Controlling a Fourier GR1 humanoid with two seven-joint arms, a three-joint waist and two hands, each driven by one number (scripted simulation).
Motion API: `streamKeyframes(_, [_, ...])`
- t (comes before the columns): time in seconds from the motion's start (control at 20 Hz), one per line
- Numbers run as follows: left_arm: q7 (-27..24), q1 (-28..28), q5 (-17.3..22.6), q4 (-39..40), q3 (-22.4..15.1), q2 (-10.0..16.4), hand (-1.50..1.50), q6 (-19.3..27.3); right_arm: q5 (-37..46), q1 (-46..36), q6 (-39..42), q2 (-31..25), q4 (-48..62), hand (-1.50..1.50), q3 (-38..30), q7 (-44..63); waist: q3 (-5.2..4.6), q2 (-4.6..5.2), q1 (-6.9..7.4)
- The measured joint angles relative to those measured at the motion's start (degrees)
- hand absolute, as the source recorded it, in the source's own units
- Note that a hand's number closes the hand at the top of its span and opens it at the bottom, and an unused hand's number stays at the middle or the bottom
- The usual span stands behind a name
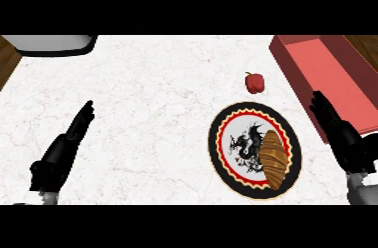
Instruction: Pick the bell pepper from the plate and place it in the cardboard box
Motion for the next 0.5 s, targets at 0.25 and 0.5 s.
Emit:
streamKeyframes(0.25, [1.41,-1.76,4.06,-1.00,3.76,-2.54,0.00,1.37,-8.48,-3.08,-3.77,3.37,7.51,1.50,-11.60,-2.84,-0.59,0.55,0.99])
streamKeyframes(0.5, [3.66,-4.37,8.86,-1.75,5.66,-6.74,0.00,2.67,-7.19,-6.46,-10.19,2.10,16.63,-1.50,-16.69,-3.65,-1.70,0.82,2.89])
